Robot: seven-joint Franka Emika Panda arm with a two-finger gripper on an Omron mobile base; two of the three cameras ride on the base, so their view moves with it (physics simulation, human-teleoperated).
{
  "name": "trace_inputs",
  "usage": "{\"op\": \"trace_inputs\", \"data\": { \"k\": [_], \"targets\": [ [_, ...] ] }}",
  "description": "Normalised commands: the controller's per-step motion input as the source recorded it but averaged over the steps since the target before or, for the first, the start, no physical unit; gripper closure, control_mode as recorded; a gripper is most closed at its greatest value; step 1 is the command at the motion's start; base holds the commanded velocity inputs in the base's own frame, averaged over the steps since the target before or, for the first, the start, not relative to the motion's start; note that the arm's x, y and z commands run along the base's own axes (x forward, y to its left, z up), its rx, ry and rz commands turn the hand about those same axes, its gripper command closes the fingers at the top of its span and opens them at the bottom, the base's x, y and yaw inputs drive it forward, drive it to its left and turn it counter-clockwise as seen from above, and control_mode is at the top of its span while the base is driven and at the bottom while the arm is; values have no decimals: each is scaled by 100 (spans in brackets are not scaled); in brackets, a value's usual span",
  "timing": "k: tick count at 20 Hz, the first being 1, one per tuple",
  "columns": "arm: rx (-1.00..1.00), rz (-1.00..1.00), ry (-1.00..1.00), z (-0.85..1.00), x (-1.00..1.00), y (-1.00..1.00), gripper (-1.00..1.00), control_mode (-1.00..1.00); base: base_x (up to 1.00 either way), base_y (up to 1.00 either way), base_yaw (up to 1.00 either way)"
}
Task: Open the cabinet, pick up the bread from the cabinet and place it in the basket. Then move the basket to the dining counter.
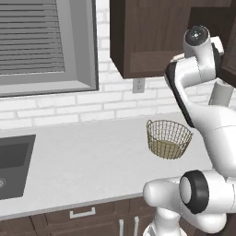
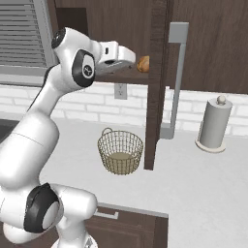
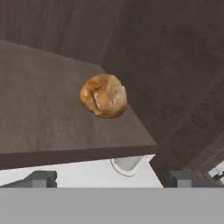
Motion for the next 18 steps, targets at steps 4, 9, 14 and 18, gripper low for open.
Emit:
{"op": "trace_inputs", "data": {
  "k": [4, 9, 14, 18],
  "targets": [
    [1, 4, 4, 0, 72, -4, -100, -100, 0, 0, 0],
    [4, 4, 0, -2, 60, -23, -100, -100, 0, 0, 0],
    [6, 3, 0, -6, 58, -31, -100, -100, 0, 0, 0],
    [6, 1, 1, -4, 31, -34, -100, -100, 0, 0, 0]
  ]
}}
